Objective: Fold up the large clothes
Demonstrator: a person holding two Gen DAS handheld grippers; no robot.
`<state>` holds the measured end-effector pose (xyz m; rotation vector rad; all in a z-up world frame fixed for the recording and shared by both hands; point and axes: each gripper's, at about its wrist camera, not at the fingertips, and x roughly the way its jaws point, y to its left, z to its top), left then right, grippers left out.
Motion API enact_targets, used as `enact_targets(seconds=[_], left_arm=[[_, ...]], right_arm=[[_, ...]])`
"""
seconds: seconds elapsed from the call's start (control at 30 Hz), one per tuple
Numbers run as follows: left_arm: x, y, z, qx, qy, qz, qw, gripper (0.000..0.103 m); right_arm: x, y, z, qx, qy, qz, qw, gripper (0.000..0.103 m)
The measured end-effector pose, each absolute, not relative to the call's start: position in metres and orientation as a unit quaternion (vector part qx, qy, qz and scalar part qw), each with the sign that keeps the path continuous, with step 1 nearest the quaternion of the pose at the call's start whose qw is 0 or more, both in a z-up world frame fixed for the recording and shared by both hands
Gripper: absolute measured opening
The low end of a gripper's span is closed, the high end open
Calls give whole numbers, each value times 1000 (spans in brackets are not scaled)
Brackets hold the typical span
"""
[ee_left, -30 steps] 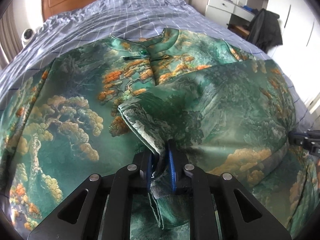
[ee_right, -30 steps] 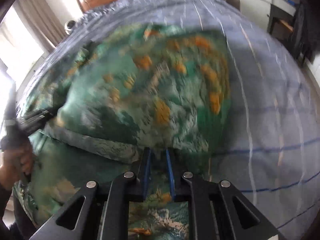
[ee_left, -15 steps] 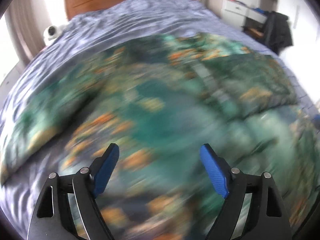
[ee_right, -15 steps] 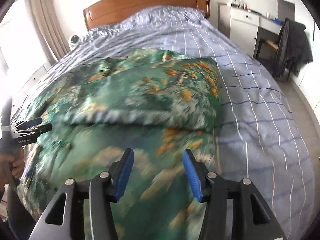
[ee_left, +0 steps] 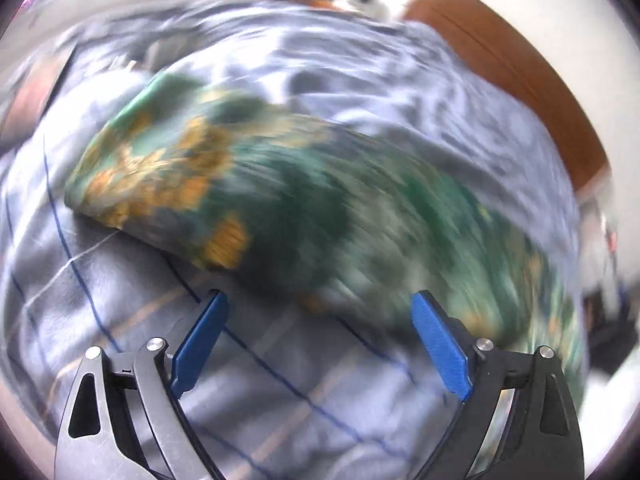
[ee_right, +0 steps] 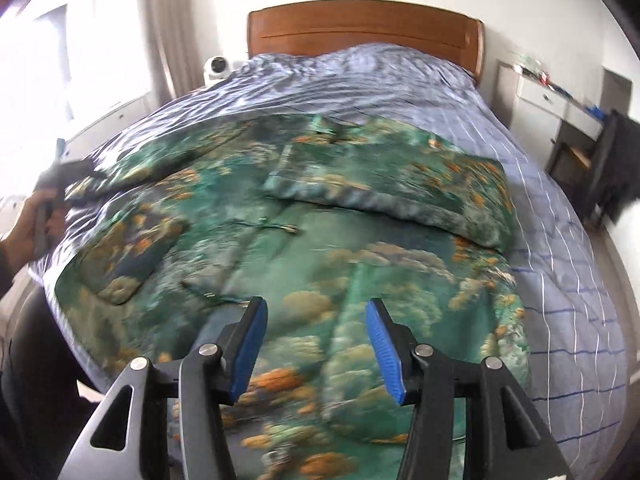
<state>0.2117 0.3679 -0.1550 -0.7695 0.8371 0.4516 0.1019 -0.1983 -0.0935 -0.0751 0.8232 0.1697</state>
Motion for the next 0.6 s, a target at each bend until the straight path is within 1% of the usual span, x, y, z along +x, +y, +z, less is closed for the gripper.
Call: enact_targets(seconds=[0.1, 0.17, 0.2, 0.23, 0.3, 0.33, 0.4, 0.5, 0.6], left_arm=[[215, 390, -170, -415, 374, 238, 795, 94], [219, 392, -170, -422, 355, 253, 795, 87], [220, 393, -167, -419, 348, 253, 800, 70], [223, 391, -164, -409, 347, 256, 804, 46], [227, 388, -157, -382, 347, 261, 816, 15], [230, 384, -148, -362, 344, 261, 826, 13], [232, 374, -125, -304, 334, 265, 852, 11], [242, 328, -75, -168, 308, 254, 901, 11], [248, 251, -32, 2, 270, 204, 941, 11]], right_arm=[[90, -182, -89, -44, 393, 96, 914, 52], [85, -176, -89, -44, 392, 97, 914, 52], [83, -175, -89, -43, 393, 98, 913, 52], [80, -174, -90, -42, 394, 97, 913, 52], [74, -174, -92, -36, 399, 95, 911, 52], [72, -175, -94, -33, 401, 94, 911, 52], [68, -177, -97, -25, 406, 90, 909, 52], [63, -185, -100, -9, 410, 80, 908, 52], [60, -191, -99, 0, 406, 75, 911, 52]])
